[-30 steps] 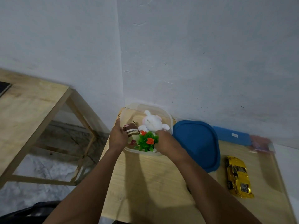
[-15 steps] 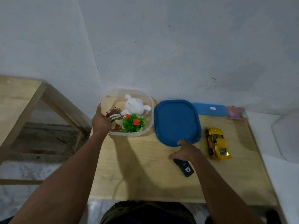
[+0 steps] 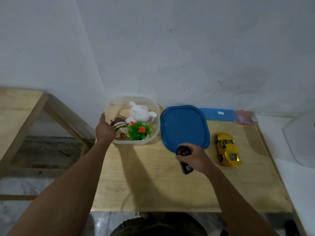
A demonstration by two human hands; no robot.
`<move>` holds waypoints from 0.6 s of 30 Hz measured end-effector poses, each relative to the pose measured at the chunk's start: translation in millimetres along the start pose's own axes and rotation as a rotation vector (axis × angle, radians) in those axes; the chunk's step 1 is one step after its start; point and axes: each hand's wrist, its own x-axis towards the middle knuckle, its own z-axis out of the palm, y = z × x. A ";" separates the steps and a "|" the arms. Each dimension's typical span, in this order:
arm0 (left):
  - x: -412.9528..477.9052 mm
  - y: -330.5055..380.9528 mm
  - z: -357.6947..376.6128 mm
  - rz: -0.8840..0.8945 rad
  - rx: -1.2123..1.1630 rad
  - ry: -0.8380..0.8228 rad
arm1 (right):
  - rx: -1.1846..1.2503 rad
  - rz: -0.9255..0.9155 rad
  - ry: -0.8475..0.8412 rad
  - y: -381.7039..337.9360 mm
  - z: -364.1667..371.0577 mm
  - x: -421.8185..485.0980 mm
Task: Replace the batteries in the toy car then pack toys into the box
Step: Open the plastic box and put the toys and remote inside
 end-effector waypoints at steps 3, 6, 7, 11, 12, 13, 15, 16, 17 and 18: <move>1.0 -0.2 -0.4 0.005 -0.004 0.001 | 0.174 -0.093 0.111 -23.1 -3.9 4.6; 2.5 -1.8 0.1 0.014 -0.001 0.000 | 0.241 -0.084 0.055 -53.3 -6.4 15.4; 3.5 -2.8 0.9 0.017 -0.003 0.000 | 0.195 -0.093 0.017 -63.2 -7.4 21.9; 7.1 -6.6 3.3 0.028 0.012 0.001 | -0.057 -0.181 -0.097 -103.0 -6.6 60.0; 8.0 -7.2 3.8 0.032 0.017 0.003 | -0.123 -0.227 -0.108 -114.5 -4.2 70.8; 9.4 -8.6 4.9 0.035 0.015 0.007 | -0.173 -0.283 -0.103 -126.6 -1.1 82.3; 10.3 -9.9 6.8 0.021 -0.013 0.009 | -0.255 -0.384 -0.050 -152.3 5.6 104.2; 10.5 -10.5 7.5 0.014 -0.023 0.012 | -0.302 -0.426 -0.022 -164.1 9.0 115.7; 12.3 -13.3 9.5 0.019 -0.032 0.021 | -0.353 -0.462 -0.014 -174.0 12.8 127.4; 13.6 -15.4 10.3 0.021 -0.032 0.026 | -0.407 -0.488 -0.029 -181.7 17.5 139.1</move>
